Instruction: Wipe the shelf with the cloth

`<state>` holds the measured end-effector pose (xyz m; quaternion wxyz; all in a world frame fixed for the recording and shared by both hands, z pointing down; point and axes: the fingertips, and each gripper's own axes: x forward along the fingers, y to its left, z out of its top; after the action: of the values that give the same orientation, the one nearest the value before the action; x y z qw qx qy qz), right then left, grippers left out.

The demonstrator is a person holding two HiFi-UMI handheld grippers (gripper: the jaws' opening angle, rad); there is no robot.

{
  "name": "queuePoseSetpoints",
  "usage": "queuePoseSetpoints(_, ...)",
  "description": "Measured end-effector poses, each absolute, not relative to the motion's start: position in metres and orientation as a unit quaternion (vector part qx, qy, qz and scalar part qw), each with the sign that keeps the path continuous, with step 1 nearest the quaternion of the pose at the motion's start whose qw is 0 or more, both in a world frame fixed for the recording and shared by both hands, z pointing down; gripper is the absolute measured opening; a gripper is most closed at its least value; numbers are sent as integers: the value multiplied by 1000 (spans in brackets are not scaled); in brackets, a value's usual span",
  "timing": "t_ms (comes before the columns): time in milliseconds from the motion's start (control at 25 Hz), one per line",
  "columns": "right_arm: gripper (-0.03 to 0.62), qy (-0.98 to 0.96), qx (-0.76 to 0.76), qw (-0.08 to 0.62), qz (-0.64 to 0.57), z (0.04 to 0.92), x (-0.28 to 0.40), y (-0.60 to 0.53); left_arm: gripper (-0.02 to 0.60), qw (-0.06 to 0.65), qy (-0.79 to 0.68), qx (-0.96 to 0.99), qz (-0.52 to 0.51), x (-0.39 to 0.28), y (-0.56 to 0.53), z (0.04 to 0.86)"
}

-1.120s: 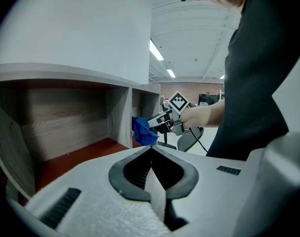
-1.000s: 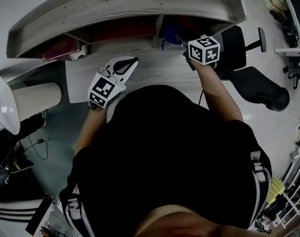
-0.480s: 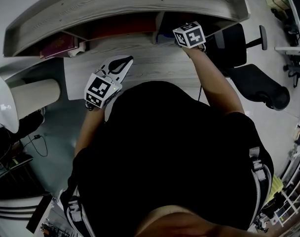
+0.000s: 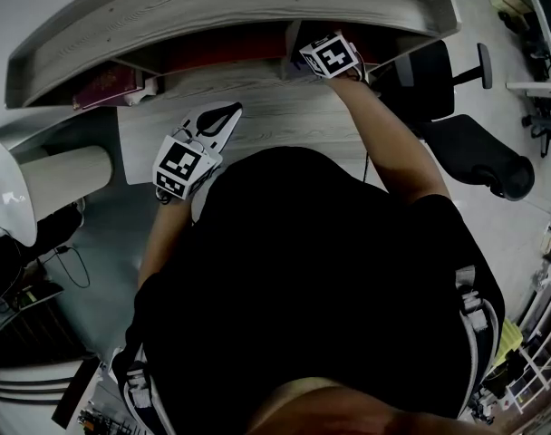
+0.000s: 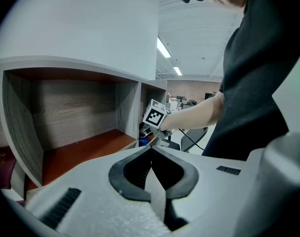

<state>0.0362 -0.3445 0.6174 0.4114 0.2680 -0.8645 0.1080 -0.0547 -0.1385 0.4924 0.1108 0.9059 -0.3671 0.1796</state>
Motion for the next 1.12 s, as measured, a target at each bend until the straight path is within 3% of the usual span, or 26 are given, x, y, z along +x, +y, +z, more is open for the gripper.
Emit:
queuePoseSetpoints(560, 55, -843, 268, 466, 24, 610, 40, -351, 17, 112, -359, 911, 172, -58, -141, 494)
queuePoseSetpoints(1120, 55, -774, 317, 547, -32, 615, 115, -372, 17, 103, -327, 924, 171, -50, -146, 498)
